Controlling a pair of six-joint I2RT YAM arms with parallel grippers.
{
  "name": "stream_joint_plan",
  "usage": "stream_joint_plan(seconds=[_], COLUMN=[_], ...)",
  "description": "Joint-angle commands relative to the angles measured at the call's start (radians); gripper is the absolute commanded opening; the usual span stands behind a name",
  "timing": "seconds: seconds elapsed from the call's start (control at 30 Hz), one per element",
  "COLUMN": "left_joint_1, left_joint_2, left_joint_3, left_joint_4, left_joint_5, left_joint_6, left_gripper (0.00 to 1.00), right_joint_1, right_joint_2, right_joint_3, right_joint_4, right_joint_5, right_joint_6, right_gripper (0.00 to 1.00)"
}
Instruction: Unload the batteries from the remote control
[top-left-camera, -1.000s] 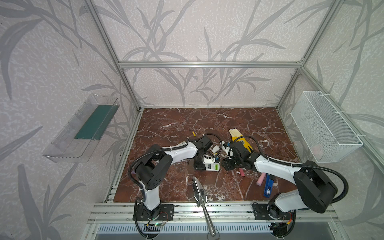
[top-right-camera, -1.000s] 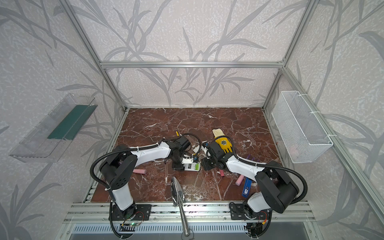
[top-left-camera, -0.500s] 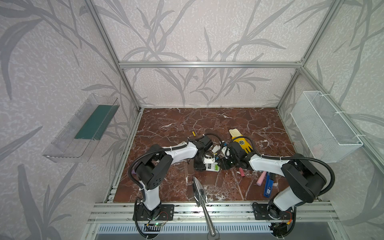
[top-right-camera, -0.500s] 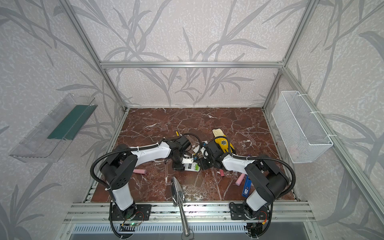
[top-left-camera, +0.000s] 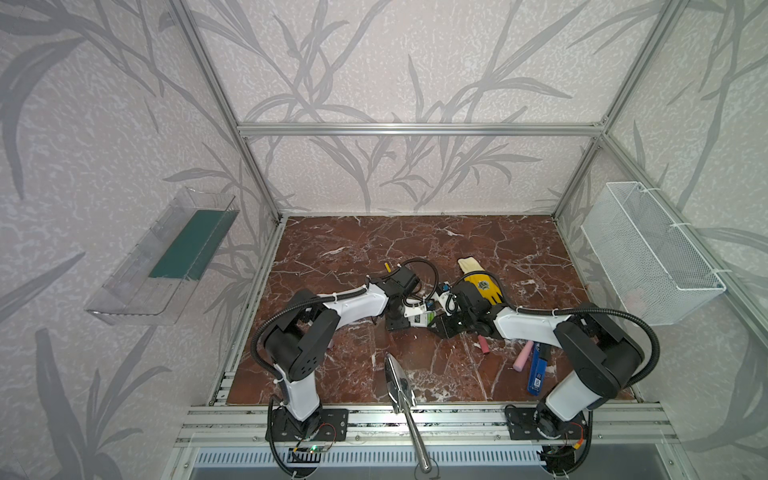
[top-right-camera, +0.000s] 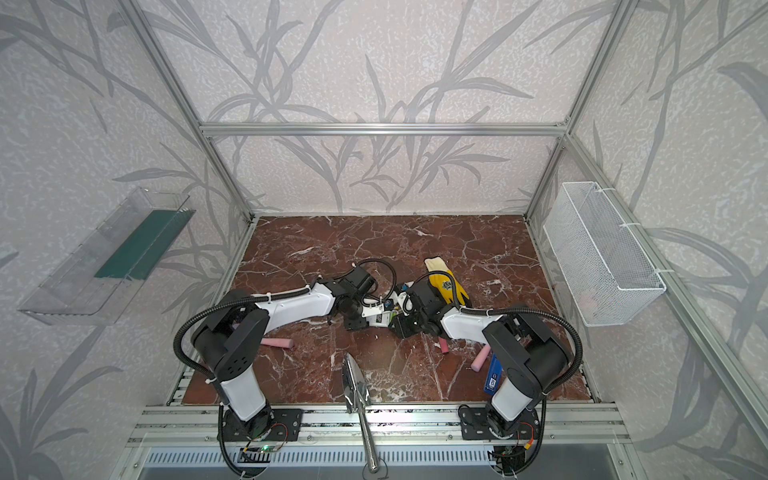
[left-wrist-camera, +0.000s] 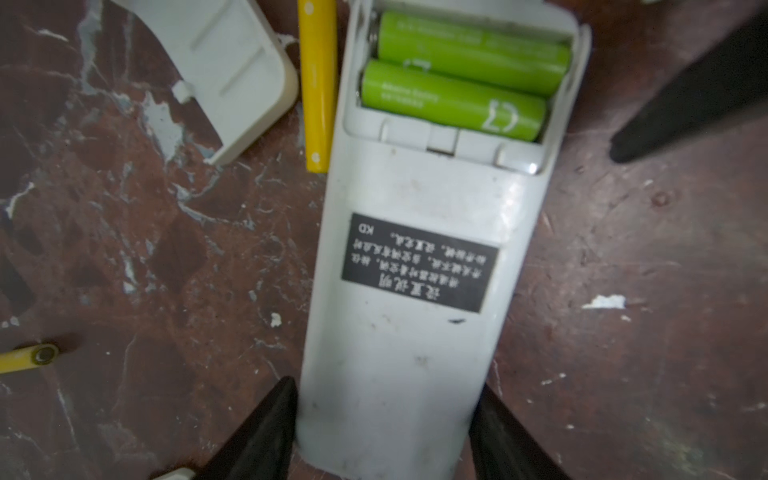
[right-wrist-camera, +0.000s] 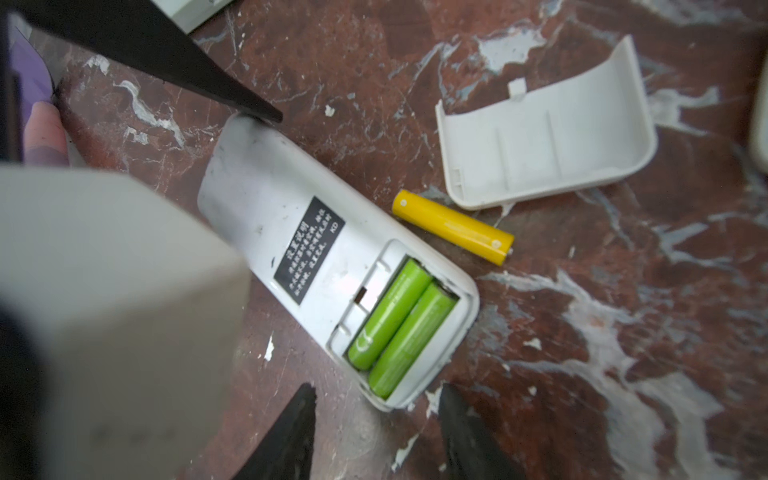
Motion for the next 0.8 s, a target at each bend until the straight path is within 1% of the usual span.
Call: stream_joint_plan(seconds=[0.0, 0.1, 0.27, 0.4, 0.53, 0.63, 0.67, 0.77], left_joint_1=[0.008, 0.008, 0.010, 0.013, 0.020, 0.027, 0.028, 0.034], left_joint_2=[-0.001, -0.022, -0.028, -0.044, -0.054, -0.058, -0.060, -0.061], left_joint_3=[-0.055, -0.077, -0.088, -0.104, -0.118, -0.137, -0.142, -0.146], left_joint_4=[0.007, 0.008, -0.013, -0.003, 0.024, 0.072, 0.078, 0.092], left_joint_5=[-0.045, -0.038, -0.041, -0.036, -0.054, -0.087, -0.092, -0.100], left_joint_6=[-0.001, 0.002, 0.005, 0.004, -0.010, -0.022, -0.023, -0.027], left_gripper=[0.65, 0.66, 0.66, 0.67, 0.67, 0.67, 0.67, 0.67], right_joint_1=[0.001, 0.001, 0.001, 0.001, -0.001, -0.004, -0.004, -0.003], right_joint_2=[0.003, 0.015, 0.053, 0.063, 0.063, 0.063, 0.094, 0.123], right_joint_3=[0.038, 0.066, 0.110, 0.131, 0.155, 0.169, 0.176, 0.194], right_joint_4=[0.019, 0.012, 0.000, -0.022, -0.064, -0.065, -0.067, -0.073], right_joint_5=[0.000, 0.005, -0.028, 0.000, 0.060, 0.073, 0.075, 0.072], right_joint_6=[-0.023, -0.038, -0.050, -0.071, -0.098, -0.111, -0.115, -0.127], right_gripper=[0.53, 0.57, 0.57, 0.57, 0.57, 0.58, 0.58, 0.57])
